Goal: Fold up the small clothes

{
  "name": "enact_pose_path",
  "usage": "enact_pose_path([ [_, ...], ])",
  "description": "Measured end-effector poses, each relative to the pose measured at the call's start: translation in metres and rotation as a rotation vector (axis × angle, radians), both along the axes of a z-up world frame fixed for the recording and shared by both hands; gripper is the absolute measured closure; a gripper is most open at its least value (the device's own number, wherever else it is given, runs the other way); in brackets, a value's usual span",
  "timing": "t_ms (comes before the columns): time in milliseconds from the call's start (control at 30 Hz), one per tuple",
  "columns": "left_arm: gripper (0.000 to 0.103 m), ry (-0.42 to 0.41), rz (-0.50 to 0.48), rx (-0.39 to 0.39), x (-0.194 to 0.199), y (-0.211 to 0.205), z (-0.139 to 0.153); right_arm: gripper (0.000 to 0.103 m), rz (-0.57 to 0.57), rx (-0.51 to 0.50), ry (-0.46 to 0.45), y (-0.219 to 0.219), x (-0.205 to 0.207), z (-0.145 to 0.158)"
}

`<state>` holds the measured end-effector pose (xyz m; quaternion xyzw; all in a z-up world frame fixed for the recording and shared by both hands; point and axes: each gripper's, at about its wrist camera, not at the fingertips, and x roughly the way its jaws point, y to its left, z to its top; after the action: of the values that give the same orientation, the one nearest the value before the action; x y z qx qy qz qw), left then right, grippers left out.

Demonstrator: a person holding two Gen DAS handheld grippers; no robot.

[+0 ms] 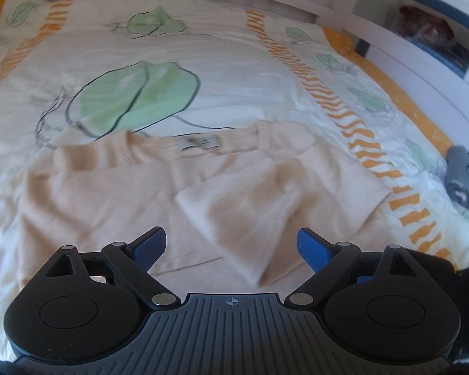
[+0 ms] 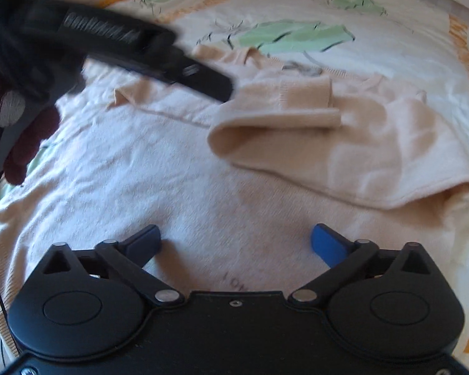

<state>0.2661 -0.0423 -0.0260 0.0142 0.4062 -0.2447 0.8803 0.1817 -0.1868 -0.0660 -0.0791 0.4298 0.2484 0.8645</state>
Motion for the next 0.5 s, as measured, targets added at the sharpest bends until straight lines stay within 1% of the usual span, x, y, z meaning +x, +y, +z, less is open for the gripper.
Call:
enact_pose_path([
  [133,0.012,-0.027,-0.039,0.092,0.010,-0.035,-0.009,0.000,-0.021,-0.015,-0.005,0.005,-0.003,-0.001],
  [267,0.012,-0.048,-0.048,0.187,0.018,-0.059,-0.022,0.000,-0.029,-0.016,-0.012,0.006,-0.007,-0.002],
  [300,0.014,-0.054,-0.053,0.209,0.019,-0.063,-0.024,0.000,-0.030,-0.014,-0.009,0.006,-0.006,-0.002],
  [333,0.020,-0.068,-0.053,0.238,0.019,-0.067,-0.026,0.000,-0.031,-0.012,-0.006,0.006,-0.006,-0.002],
  [367,0.052,-0.090,-0.044,0.268,0.018,-0.069,-0.027,0.000,-0.033,-0.010,-0.001,0.006,-0.006,-0.001],
  [400,0.077,-0.119,-0.024,0.290,0.017,-0.069,-0.026,0.000,-0.035,-0.009,0.002,0.006,-0.005,-0.001],
  [433,0.079,-0.147,0.001,0.294,0.015,-0.066,-0.024,0.000,-0.036,-0.010,0.005,0.006,-0.005,-0.001],
  [467,0.080,-0.165,0.028,0.282,0.014,-0.060,-0.021,0.000,-0.037,-0.011,0.006,0.006,-0.006,-0.001],
  [500,0.081,-0.169,0.066,0.252,0.014,-0.049,-0.018,0.000,-0.037,-0.012,0.006,0.006,-0.006,-0.001],
])
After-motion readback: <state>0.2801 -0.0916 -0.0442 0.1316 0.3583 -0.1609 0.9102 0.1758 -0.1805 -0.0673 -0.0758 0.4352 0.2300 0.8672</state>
